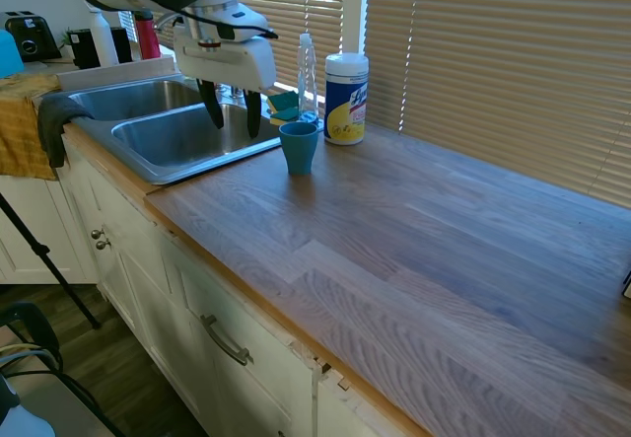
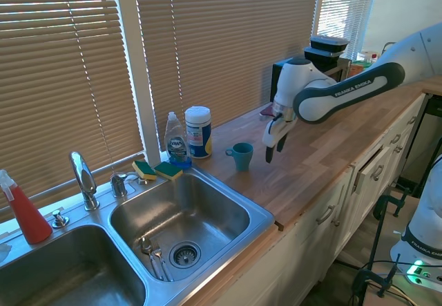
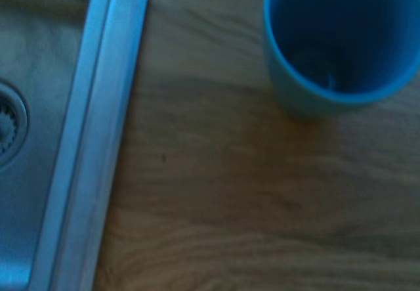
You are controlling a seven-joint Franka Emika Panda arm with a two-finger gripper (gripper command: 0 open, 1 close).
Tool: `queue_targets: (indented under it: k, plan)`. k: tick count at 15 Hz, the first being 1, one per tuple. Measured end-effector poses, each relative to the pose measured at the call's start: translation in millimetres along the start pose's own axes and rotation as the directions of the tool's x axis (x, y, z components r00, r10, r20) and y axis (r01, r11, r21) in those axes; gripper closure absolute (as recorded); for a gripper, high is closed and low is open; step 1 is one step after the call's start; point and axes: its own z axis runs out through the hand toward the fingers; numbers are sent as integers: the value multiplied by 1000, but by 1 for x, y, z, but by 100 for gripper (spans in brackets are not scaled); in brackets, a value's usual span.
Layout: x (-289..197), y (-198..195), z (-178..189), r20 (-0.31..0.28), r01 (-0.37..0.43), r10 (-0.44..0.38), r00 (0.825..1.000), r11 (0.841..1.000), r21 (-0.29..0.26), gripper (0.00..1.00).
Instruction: Put the mug in the sink
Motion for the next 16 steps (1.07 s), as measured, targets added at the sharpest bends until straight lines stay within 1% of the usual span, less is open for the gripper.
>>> queue_targets:
  k: [3, 5, 7, 10, 11, 16]
  plan:
    - [30, -41, 9, -25, -14, 15, 1000, 1000, 8, 0]
    - [44, -61, 21, -38, -29, 29, 999, 1000, 5, 0]
    - [55, -74, 40, -42, -38, 37, 998, 999, -12, 0]
    - [65, -85, 72, -31, -50, 49, 998, 998, -42, 0]
    - [67, -86, 80, -27, -52, 51, 998, 997, -51, 100]
    - [66, -87, 106, -9, -49, 49, 999, 995, -81, 100]
